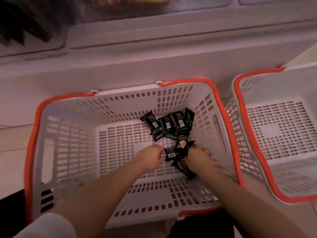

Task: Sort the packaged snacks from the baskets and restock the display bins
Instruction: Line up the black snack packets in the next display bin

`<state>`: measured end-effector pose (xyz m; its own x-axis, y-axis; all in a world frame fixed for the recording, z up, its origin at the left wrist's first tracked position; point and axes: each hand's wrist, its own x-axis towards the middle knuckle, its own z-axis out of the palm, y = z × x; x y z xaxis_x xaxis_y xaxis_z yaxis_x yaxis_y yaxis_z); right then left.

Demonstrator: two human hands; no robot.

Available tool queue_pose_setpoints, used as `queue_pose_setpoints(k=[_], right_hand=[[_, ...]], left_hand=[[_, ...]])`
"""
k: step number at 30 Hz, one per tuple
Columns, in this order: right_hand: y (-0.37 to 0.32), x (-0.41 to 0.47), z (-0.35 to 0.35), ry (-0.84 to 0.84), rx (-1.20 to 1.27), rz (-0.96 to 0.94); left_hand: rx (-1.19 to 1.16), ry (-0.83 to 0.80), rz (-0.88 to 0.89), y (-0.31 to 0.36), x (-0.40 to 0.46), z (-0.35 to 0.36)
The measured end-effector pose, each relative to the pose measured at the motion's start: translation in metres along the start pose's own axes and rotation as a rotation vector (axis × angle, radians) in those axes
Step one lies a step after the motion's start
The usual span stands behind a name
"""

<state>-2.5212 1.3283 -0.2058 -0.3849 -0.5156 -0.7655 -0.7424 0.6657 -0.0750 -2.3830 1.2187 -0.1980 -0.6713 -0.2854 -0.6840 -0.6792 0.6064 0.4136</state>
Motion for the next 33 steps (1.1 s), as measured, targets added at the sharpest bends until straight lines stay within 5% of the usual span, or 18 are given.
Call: queue_pose_setpoints(k=[6, 15, 22, 25, 28, 30, 33], right_hand=[[-0.008, 0.017, 0.023, 0.040, -0.117, 0.021], [0.001, 0.016, 0.004, 0.112, 0.330, 0.063], [-0.015, 0.018, 0.024, -0.062, 0.001, -0.091], [-0.021, 0.022, 0.027, -0.073, -0.017, -0.128], [-0.024, 0.027, 0.015, -0.079, 0.238, -0.158], [-0.029, 0.026, 0.006, -0.108, 0.493, -0.175], [-0.040, 0.018, -0.004, -0.194, 0.839, -0.145]], left_hand=[[0.061, 0.028, -0.021, 0.004, 0.038, 0.042], [0.239, 0.234, -0.116, 0.015, 0.066, 0.074], [0.069, 0.137, -0.258, -0.019, 0.040, 0.064], [-0.300, 0.110, -0.368, -0.041, 0.018, 0.050], [-1.212, 0.100, -0.561, -0.052, 0.005, 0.039], [-1.739, 0.104, -0.530, -0.055, -0.003, 0.035], [-1.935, 0.065, -0.443, -0.055, -0.009, 0.032]])
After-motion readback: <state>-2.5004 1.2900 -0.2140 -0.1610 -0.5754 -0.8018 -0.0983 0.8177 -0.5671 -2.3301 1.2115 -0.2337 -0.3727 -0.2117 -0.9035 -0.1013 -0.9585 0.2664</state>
